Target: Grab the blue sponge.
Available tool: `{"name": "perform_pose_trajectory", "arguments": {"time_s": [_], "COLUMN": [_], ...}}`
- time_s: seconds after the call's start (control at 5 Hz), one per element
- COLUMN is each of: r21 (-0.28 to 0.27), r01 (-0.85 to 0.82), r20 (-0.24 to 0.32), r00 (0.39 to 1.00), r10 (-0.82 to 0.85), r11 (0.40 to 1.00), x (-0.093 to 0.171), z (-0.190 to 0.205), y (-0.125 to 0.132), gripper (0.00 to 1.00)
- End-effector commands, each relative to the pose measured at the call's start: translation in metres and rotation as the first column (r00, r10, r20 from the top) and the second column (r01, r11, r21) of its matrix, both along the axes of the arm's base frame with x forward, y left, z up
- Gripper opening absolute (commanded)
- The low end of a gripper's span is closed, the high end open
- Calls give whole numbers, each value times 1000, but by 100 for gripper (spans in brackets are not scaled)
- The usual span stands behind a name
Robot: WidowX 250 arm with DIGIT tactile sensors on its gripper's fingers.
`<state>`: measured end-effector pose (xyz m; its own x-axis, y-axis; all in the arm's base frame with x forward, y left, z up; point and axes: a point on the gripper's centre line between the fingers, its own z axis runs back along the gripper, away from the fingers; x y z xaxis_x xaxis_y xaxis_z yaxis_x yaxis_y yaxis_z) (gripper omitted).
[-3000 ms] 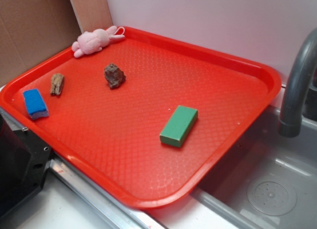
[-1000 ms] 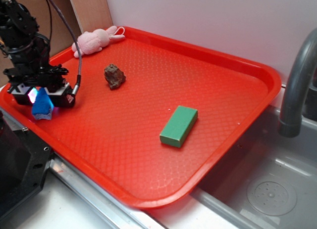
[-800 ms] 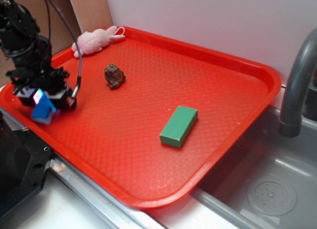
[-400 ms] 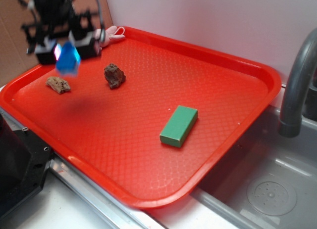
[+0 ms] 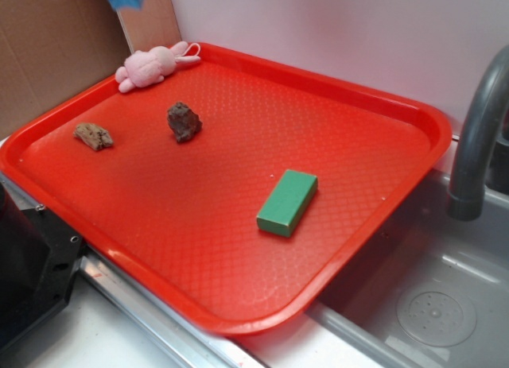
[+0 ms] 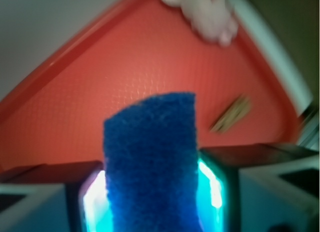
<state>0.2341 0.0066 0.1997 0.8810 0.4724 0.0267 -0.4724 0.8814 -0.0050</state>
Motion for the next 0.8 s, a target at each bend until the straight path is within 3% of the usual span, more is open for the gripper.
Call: {"name": "perform_pose_trajectory", "arguments": {"time_s": [0.0, 0.2, 0.4, 0.6], "r21": [85, 82, 82, 82], "r01": [389, 370, 370, 370], "r20": [87, 64, 64, 64], "r00": [914, 925, 925, 925], "r10": [-396, -375, -375, -375], "r11": [917, 926, 926, 926], "x": [-40, -46, -46, -46], "z": [39, 34, 34, 34], "y": [-24, -18, -18, -18], "gripper": [0, 0, 100, 100]}}
